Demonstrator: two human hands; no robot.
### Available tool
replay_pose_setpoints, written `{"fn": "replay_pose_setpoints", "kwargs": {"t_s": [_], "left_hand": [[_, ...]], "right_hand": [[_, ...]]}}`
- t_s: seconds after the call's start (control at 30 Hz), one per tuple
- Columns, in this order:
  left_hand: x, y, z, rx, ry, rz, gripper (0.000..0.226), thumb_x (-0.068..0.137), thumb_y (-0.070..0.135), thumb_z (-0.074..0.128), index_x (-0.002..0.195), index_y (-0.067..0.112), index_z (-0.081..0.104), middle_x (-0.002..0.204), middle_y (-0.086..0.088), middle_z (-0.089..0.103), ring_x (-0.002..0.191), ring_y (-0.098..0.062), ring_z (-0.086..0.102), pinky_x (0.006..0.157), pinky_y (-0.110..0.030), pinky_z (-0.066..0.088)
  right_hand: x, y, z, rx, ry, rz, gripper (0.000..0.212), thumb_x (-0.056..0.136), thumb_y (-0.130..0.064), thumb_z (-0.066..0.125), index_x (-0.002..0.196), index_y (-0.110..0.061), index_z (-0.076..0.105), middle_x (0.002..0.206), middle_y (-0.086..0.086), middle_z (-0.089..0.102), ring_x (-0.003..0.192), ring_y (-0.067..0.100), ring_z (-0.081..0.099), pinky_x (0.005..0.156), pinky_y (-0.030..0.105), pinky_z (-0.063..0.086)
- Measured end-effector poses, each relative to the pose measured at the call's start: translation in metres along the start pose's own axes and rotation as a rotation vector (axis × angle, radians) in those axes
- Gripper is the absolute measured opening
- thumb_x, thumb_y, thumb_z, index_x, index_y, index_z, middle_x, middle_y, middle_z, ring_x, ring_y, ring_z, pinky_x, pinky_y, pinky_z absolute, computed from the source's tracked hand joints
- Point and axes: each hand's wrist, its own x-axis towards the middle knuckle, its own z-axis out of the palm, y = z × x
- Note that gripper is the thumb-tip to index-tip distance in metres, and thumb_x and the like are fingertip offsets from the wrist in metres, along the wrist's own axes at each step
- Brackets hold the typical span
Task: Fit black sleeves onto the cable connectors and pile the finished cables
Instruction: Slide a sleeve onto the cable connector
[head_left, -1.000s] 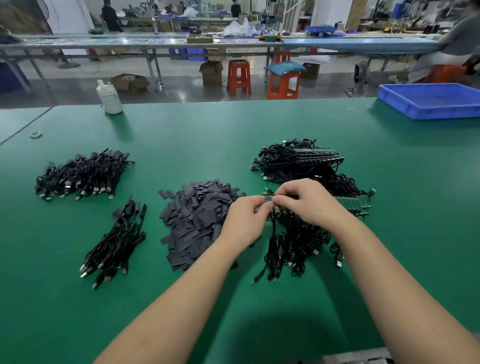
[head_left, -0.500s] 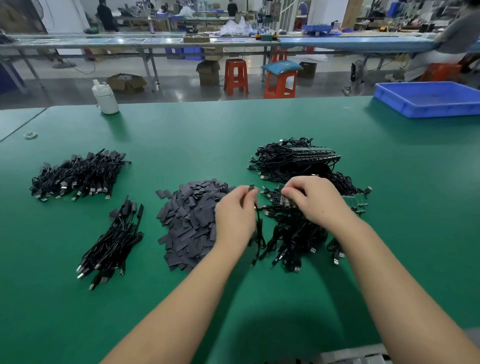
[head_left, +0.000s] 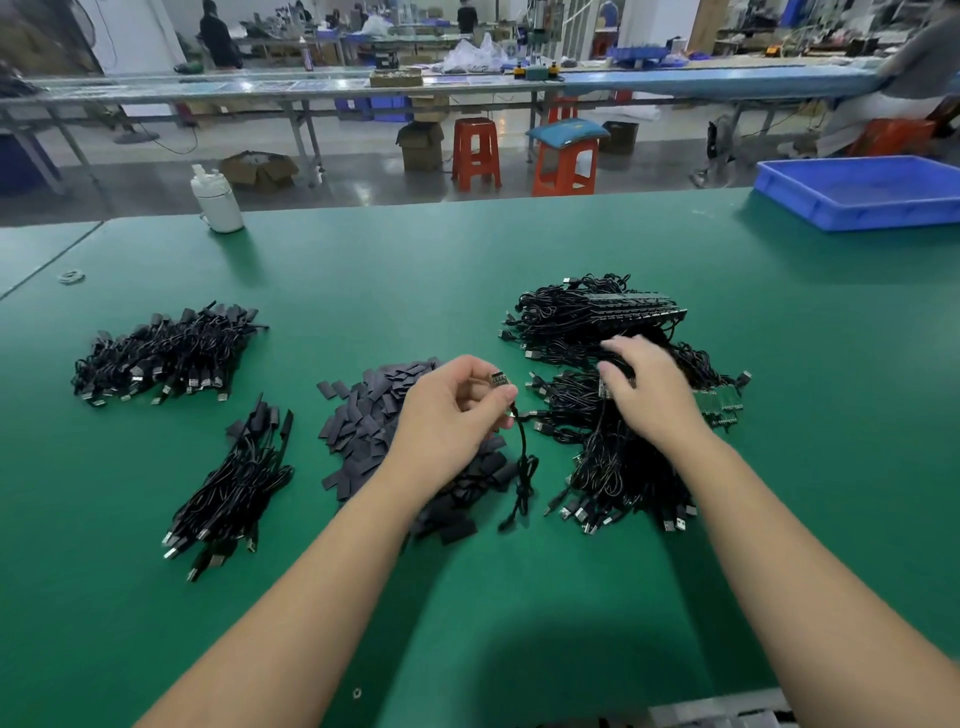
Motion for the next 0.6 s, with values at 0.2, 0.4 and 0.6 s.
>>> {"fn": "replay_pose_setpoints", "kwargs": {"t_s": [0.2, 0.4, 0.6], "left_hand": [[0.009, -0.022, 0.001, -0.004, 0.079, -0.191, 0.011, 0.089, 0.016, 0.067, 0.082, 0.012, 0.061, 0.048, 0.006, 0.058, 0.041, -0.012, 0.053, 0.039, -0.016, 0.032], [0.006, -0.057, -0.02, 0.075, -0.002, -0.372, 0.014, 0.084, 0.024, 0.075, 0.074, 0.018, 0.067, 0.049, 0.013, 0.051, 0.039, -0.003, 0.037, 0.039, -0.017, 0.027], [0.005, -0.095, -0.035, 0.472, 0.15, -0.398, 0.023, 0.089, 0.042, 0.066, 0.079, 0.021, 0.068, 0.072, 0.007, 0.067, 0.063, -0.01, 0.058, 0.057, -0.025, 0.044]], "right_hand": [[-0.044, -0.065, 0.036, 0.942, -0.525, 0.08, 0.027, 0.104, -0.035, 0.048, 0.115, -0.016, 0.064, 0.096, 0.011, 0.075, 0.074, 0.016, 0.07, 0.069, 0.025, 0.055], [-0.05, -0.062, 0.071, 0.668, -0.337, 0.055, 0.019, 0.098, -0.026, 0.063, 0.084, -0.025, 0.076, 0.073, -0.01, 0.073, 0.049, -0.001, 0.04, 0.05, 0.018, 0.032], [-0.056, -0.061, 0.106, 0.784, -0.356, 0.341, 0.017, 0.094, -0.021, 0.067, 0.081, -0.02, 0.077, 0.081, 0.004, 0.076, 0.051, 0.01, 0.039, 0.05, 0.023, 0.034]]}}
